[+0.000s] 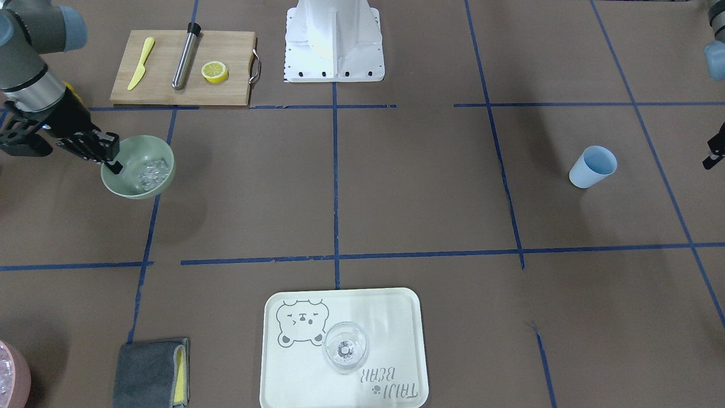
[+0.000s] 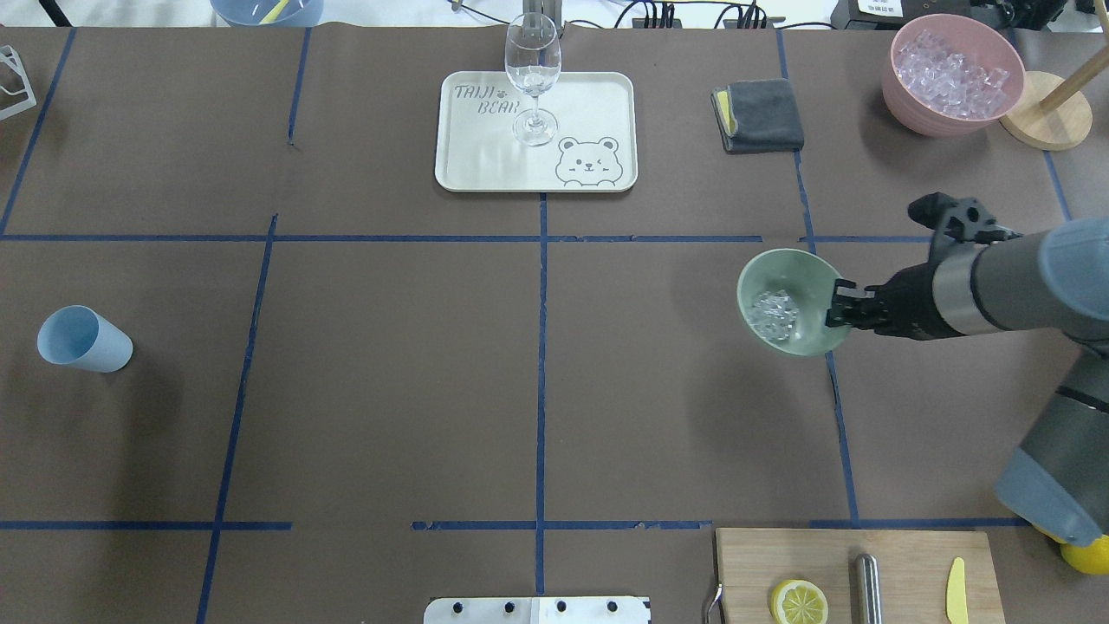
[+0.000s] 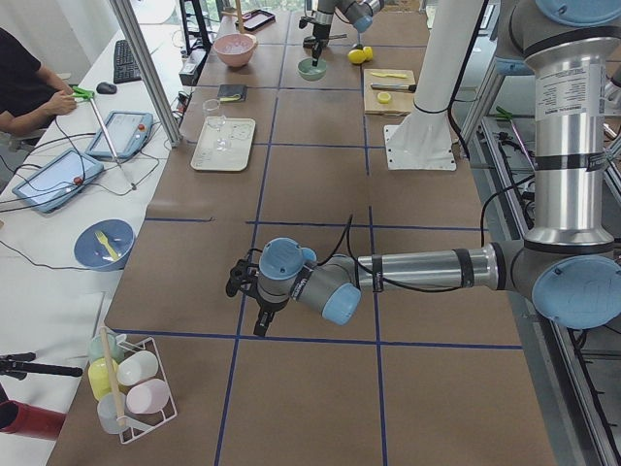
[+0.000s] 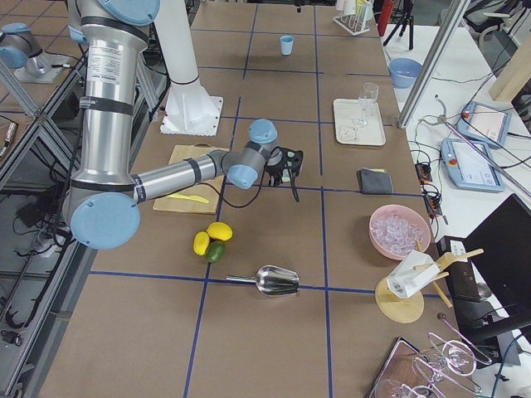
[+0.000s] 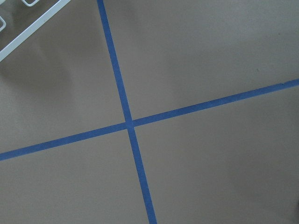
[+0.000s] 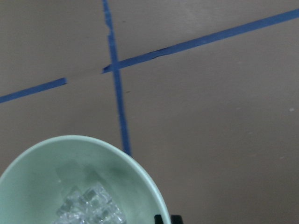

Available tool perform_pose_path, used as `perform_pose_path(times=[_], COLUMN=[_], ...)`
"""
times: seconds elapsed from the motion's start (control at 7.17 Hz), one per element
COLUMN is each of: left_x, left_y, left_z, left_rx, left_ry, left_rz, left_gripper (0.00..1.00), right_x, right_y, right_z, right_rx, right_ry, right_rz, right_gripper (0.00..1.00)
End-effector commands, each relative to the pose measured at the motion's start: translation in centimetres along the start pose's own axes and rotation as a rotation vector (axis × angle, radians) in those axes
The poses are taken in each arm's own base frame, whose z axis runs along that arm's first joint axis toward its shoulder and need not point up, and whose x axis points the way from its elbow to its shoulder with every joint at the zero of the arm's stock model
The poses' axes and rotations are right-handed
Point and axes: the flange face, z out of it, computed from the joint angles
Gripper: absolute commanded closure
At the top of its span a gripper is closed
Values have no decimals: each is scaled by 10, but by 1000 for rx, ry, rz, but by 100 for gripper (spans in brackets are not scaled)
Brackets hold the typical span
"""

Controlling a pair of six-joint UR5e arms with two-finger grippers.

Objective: Pour ice into bowl

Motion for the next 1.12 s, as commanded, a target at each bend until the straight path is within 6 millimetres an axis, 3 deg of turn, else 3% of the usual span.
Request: perform_pose_path(times=[0.0,0.14,0.98], left_x=[1,1,-1], left_y=[0,0,1], left_z=[-2,-2,0], left_rx=[4,4,1], left_ry=[-1,-2,-6], left_rz=[1,1,-1], left_gripper=[0,0,0], right_x=[84,98,99], right_y=[-13,-12,-14], right_z=[10,17,24], right_rx=[-36,-42,-36], right_ry=[-36,-39,-28], right_rz=[-15,-14,-13], right_gripper=[100,100,100])
